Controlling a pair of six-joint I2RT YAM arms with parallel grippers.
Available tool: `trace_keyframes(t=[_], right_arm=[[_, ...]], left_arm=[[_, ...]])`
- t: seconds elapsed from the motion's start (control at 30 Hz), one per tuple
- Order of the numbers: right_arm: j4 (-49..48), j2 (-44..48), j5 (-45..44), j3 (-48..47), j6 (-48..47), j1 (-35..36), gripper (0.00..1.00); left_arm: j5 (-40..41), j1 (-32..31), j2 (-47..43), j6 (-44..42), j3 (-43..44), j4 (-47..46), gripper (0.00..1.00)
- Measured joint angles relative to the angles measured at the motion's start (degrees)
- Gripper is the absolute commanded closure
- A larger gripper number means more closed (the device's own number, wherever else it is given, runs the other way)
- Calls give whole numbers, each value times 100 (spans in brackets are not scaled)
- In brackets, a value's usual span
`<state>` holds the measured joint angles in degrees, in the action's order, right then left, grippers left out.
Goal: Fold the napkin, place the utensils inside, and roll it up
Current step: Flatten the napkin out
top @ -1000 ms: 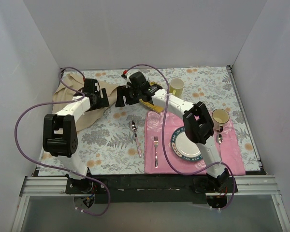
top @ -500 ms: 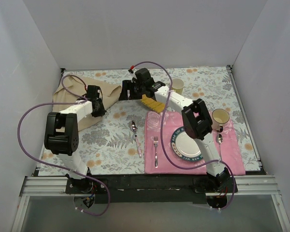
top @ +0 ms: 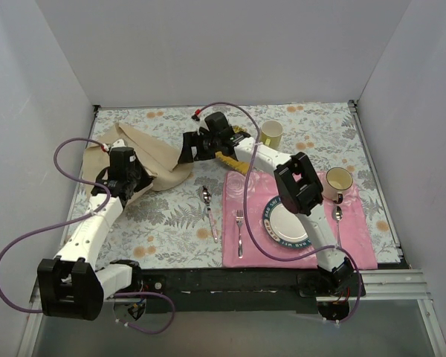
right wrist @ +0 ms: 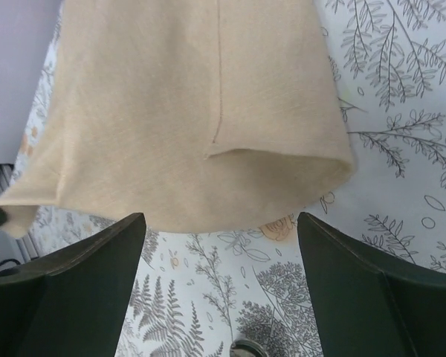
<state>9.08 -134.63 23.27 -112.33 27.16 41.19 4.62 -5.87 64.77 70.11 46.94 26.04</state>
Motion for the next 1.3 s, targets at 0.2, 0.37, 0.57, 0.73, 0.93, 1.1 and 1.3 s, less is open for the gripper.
trace_keyframes(t=[0.2, 0.37, 0.57, 0.73, 0.93, 1.1, 1.3], right_arm=[[151, 317, -323, 1016, -643, 234, 25], [142, 350, -400, 1182, -826, 470, 18], [-302, 350, -1003, 1196, -599, 739, 20], [-358, 229, -1709, 901, -33, 833, 23], [-505, -55, -2253, 584, 726, 800, 33], [-638, -634, -2249, 42, 1130, 769, 75], [-1156, -879, -2133, -179, 1665, 752, 94]], left_arm=[[2, 31, -68, 459, -81, 444, 100], [-136, 55, -72, 662, -195, 612, 100], [-302, 55, -94, 734, -278, 702, 100], [-356, 55, -236, 726, -278, 752, 100], [-367, 55, -339, 686, -278, 828, 100], [-374, 55, -341, 654, -278, 846, 100], [-378, 83, -385, 684, -389, 828, 100]])
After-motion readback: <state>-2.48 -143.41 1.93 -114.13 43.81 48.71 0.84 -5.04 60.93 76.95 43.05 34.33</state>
